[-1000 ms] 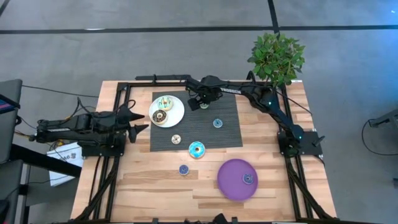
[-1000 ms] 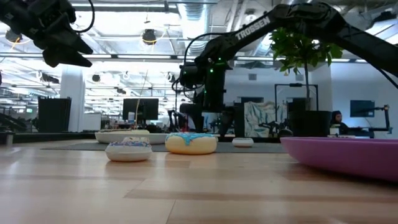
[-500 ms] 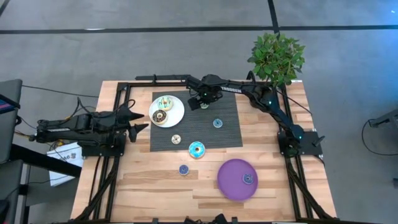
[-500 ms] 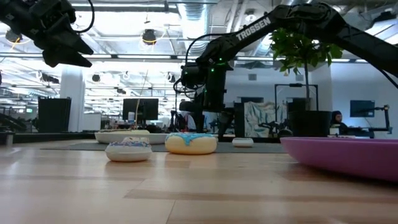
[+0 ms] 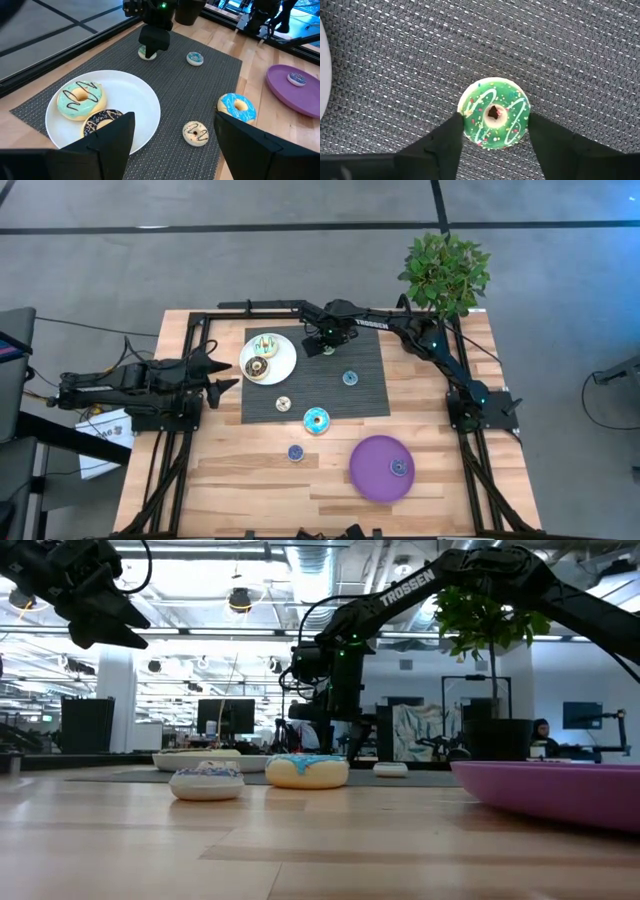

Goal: Pick & Place donuts
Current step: Put the small green donut on the purple plate

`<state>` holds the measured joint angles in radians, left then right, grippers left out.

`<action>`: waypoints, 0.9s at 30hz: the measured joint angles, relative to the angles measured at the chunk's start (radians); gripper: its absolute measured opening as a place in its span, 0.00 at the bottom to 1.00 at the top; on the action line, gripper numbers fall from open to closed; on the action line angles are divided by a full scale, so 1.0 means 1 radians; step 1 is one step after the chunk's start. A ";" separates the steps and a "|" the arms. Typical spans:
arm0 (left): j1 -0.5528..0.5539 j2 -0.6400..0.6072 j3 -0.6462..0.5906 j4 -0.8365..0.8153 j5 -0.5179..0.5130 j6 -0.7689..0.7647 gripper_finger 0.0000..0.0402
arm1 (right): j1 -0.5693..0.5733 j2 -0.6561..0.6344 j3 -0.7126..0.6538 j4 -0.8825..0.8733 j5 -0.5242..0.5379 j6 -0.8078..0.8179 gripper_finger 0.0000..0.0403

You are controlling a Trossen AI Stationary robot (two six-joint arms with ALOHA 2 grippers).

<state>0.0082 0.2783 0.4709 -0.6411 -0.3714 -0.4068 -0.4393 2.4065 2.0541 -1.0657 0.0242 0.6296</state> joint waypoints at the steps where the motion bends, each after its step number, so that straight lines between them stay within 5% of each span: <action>1: 0.000 0.000 0.000 0.000 0.000 0.000 0.66 | 0.000 0.000 0.000 0.000 0.000 0.000 0.49; 11: 0.000 0.000 0.000 0.000 0.009 0.000 0.66 | 0.000 0.000 0.000 -0.004 -0.016 0.000 0.36; 27: 0.000 0.000 0.000 0.000 0.010 0.000 0.66 | 0.011 -0.001 0.000 -0.034 -0.023 0.009 0.30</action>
<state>0.0082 0.2783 0.4709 -0.6411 -0.3616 -0.4068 -0.4278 2.4058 2.0541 -1.0998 0.0010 0.6384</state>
